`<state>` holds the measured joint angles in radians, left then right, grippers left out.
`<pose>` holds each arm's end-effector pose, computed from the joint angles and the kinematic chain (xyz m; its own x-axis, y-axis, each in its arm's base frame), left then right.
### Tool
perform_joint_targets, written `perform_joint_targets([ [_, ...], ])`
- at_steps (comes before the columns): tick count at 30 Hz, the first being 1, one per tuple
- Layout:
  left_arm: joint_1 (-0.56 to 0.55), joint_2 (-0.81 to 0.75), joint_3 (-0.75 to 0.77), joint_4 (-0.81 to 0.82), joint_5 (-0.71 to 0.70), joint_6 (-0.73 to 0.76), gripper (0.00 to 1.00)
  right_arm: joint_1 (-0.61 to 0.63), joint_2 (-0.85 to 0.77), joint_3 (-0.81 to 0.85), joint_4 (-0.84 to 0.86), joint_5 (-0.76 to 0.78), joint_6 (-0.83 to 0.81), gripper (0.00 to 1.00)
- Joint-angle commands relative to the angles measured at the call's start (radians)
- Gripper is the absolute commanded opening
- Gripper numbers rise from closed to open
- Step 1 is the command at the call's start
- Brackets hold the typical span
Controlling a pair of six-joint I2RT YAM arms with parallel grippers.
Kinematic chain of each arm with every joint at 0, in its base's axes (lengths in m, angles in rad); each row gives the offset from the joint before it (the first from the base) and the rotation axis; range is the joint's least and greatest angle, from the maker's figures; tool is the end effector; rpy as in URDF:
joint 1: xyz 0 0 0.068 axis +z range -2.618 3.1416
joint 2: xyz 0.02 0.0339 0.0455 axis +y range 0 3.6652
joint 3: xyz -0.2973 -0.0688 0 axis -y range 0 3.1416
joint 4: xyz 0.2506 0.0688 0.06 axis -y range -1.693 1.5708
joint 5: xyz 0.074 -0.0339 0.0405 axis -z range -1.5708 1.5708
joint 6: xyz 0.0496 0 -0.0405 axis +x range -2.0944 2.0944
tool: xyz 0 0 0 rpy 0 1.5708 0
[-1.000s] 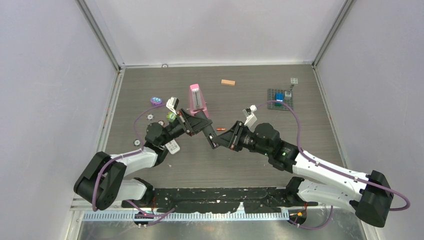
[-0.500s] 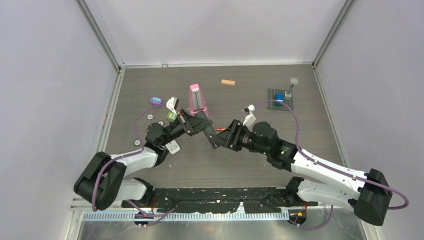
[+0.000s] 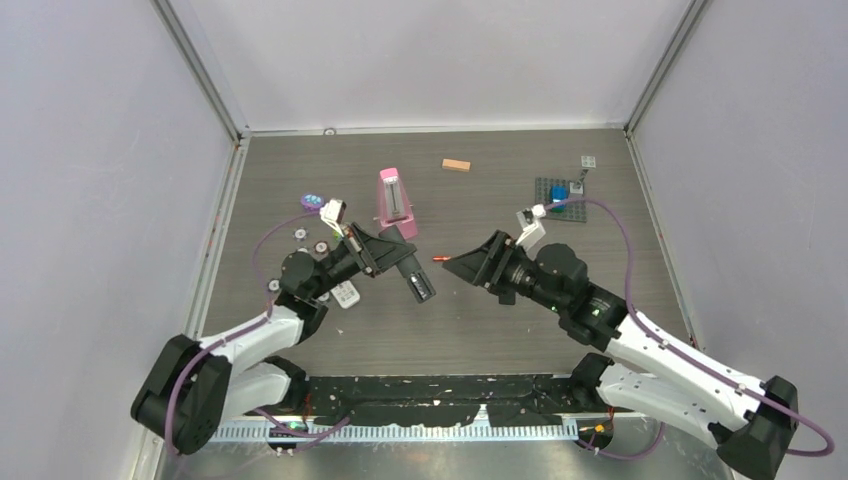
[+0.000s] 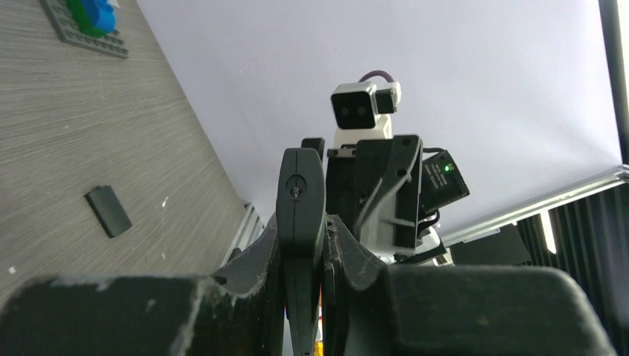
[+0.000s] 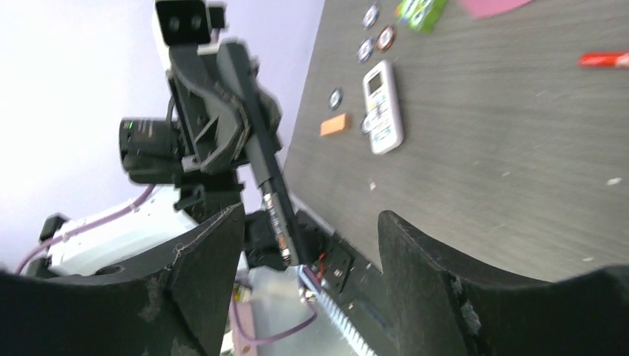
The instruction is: Load the batteries into the remote control
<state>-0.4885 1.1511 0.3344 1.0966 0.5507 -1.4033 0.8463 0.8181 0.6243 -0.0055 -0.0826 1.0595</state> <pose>0.1873 -0.1289 0.2755 -0.7915 -0.5309 -0.3028 0.3812 -0.0417 -0.9235 0.1263 0.1489 0.3167 -0.7618 0.4507 -0.4654 -0.2770 0.4229 0.8628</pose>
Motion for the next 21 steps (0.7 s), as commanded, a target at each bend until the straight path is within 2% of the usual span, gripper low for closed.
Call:
perform_joint_targets([
  [1,0.038,-0.112,-0.046,-0.141,0.001,0.061,0.00,-0.072,-0.060,0.007,-0.124,0.114,-0.152,0.71],
  [4,0.062,-0.194,-0.068,-0.254,0.010,0.078,0.00,-0.087,-0.008,0.060,-0.225,0.201,-0.356,0.68],
  [8,0.103,-0.322,-0.089,-0.406,0.025,0.100,0.00,-0.093,0.174,0.187,-0.295,0.248,-0.608,0.68],
  [11,0.135,-0.414,-0.087,-0.535,0.023,0.126,0.00,-0.098,0.375,0.293,-0.371,0.254,-0.672,0.66],
  [13,0.150,-0.474,-0.075,-0.622,0.012,0.158,0.00,-0.099,0.485,0.365,-0.417,0.302,-0.602,0.62],
  [19,0.152,-0.592,-0.001,-0.889,-0.070,0.280,0.00,-0.085,0.665,0.409,-0.365,0.330,-0.089,0.60],
  [21,0.153,-0.609,0.021,-0.944,-0.082,0.311,0.00,-0.078,0.713,0.429,-0.369,0.345,0.036,0.60],
])
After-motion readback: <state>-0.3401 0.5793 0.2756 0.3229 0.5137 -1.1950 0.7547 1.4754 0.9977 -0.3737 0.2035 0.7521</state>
